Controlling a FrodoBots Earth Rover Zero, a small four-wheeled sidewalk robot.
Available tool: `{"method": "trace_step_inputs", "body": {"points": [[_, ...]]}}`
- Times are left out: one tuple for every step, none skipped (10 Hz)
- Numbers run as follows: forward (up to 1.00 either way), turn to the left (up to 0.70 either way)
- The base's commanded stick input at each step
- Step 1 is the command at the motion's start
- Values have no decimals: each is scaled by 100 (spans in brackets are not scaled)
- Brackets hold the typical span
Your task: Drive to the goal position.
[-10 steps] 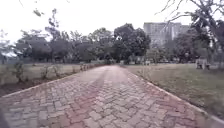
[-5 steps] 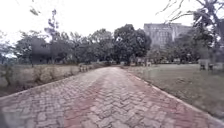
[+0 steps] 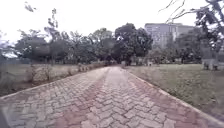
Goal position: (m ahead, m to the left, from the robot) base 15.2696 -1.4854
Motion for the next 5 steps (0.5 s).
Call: {"method": "trace_step_inputs", "body": {"points": [[70,0],[70,0],[70,0],[70,0],[70,0]]}}
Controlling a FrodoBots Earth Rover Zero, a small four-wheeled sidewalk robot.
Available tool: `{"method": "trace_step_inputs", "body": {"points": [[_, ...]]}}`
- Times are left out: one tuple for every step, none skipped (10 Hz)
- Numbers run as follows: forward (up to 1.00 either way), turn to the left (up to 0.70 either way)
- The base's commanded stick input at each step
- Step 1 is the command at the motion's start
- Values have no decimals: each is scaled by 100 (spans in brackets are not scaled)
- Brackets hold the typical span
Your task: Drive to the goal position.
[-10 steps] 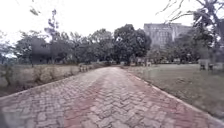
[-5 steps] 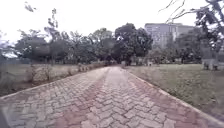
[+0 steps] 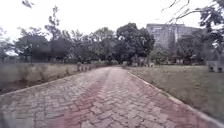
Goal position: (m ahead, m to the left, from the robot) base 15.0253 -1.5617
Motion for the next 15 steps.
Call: {"method": "trace_step_inputs", "body": {"points": [[70,0],[70,0],[70,0],[70,0],[70,0],[70,0],[70,0],[70,0],[70,0],[70,0],[70,-5],[70,-9],[70,-18],[70,-2],[70,0]]}}
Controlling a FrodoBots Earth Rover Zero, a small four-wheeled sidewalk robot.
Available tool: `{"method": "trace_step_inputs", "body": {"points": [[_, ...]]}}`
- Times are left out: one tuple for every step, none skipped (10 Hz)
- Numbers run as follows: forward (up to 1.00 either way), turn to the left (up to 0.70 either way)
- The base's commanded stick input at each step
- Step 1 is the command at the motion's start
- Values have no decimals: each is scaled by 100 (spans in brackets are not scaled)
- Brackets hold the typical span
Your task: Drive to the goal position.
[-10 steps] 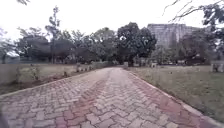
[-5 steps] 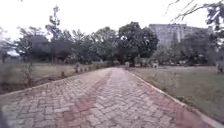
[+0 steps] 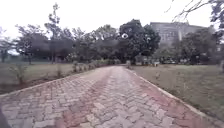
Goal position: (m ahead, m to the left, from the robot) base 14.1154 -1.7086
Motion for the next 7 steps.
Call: {"method": "trace_step_inputs", "body": {"points": [[70,0],[70,1],[70,2],[70,3],[70,3],[70,3],[70,3]]}}
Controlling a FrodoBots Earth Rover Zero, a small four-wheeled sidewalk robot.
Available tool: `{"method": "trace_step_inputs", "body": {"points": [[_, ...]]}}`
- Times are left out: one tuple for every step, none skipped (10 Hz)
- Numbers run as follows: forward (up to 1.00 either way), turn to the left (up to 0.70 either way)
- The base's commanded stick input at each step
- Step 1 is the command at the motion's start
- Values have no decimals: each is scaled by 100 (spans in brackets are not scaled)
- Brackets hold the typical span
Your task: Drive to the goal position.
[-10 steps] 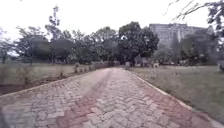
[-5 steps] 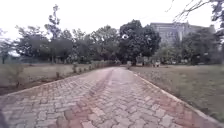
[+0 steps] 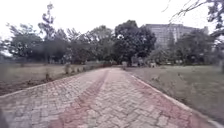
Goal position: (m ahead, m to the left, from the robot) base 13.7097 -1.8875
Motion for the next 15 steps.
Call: {"method": "trace_step_inputs", "body": {"points": [[70,3],[70,3],[70,3],[70,2],[70,2],[70,2],[70,2],[70,1],[70,0],[70,0],[70,0],[70,0],[70,0],[70,0],[70,0]]}}
